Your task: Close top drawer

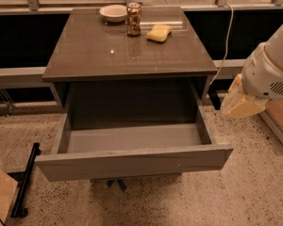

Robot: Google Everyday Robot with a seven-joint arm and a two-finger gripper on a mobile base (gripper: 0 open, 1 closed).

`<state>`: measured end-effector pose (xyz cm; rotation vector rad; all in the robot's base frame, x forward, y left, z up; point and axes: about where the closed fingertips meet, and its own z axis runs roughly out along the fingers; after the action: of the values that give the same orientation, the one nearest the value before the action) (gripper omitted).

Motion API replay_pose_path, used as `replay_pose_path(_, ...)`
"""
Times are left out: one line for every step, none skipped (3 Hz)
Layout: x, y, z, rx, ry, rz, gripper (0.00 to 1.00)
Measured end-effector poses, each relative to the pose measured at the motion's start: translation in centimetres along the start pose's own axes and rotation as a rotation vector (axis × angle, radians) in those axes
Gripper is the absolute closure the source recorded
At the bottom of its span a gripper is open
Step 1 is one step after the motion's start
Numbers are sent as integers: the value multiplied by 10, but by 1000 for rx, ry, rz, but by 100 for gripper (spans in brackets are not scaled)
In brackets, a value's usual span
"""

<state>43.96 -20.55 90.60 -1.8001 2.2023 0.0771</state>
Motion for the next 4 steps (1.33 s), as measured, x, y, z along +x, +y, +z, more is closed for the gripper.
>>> replay_pose_path(3,16,38,-61,-16,11,100)
replay_pose_path(10,35,85,-110,-45,36,100)
replay_pose_path(23,49,130,-127,-94,90,100)
replay_pose_path(34,47,172,-119,-152,134,100)
